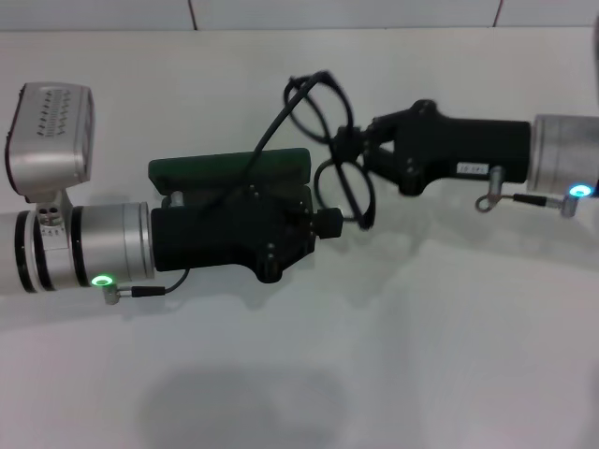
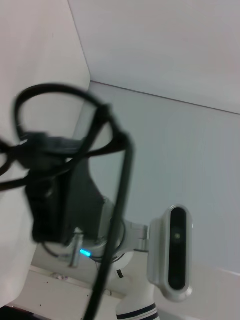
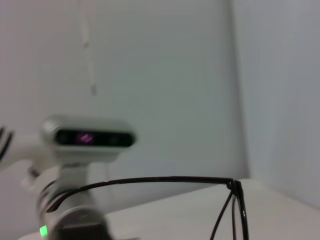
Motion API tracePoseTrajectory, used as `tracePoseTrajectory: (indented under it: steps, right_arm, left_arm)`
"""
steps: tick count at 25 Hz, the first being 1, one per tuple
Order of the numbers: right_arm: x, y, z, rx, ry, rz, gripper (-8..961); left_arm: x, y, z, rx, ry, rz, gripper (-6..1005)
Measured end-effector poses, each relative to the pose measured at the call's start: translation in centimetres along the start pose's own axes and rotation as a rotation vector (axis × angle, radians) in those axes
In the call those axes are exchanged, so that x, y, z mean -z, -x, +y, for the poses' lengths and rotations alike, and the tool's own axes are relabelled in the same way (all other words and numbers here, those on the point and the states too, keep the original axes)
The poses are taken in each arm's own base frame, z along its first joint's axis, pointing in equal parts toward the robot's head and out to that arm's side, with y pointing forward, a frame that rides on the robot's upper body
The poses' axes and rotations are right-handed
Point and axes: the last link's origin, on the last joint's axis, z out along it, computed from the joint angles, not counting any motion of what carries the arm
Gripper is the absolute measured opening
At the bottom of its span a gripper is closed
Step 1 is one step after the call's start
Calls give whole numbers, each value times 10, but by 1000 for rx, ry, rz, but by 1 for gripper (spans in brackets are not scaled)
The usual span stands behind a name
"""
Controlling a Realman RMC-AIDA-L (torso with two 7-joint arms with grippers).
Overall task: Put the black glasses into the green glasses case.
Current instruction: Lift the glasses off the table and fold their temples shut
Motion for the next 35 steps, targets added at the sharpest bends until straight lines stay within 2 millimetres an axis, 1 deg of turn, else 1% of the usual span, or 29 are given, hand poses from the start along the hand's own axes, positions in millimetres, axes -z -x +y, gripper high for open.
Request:
tracePoseTrajectory:
  steps: [3, 7, 9, 11, 13, 16, 19, 20, 21, 26, 30, 35]
  right_arm:
    - [17, 0, -9, 16, -75, -29, 46]
    - [49, -12, -17, 56, -172, -15, 46]
    - [65, -18, -19, 108, -211, 4, 46]
    - [75, -22, -21, 164, -243, 23, 46]
    - [84, -25, -23, 261, -292, 52, 46]
    - [82, -25, -22, 404, -322, 73, 46]
    - [74, -19, -20, 530, -317, 70, 46]
    - [68, -14, -21, 587, -304, 65, 46]
    - [68, -14, -21, 587, -304, 65, 46]
    - [53, -4, -19, 692, -250, 62, 46]
    - [43, -5, -15, 780, -215, 74, 46]
    - [38, -7, -12, 850, -194, 86, 43]
  left_arm:
    - [0, 1, 1, 2, 5, -7, 2]
    - [1, 2, 1, 1, 8, -16, 2]
    - [2, 3, 1, 0, 13, -27, 2]
    - [2, 5, 2, 0, 21, -43, 2]
    - [2, 6, 3, 3, 29, -56, 2]
    - [2, 7, 4, 6, 34, -63, 3]
    - [2, 8, 4, 6, 39, -68, 3]
    - [1, 8, 5, 6, 42, -71, 3]
    - [0, 8, 5, 5, 45, -73, 3]
    - [-1, 8, 5, 3, 45, -75, 3]
    - [-1, 8, 4, 3, 42, -76, 4]
    - [-1, 9, 4, 5, 34, -72, 4]
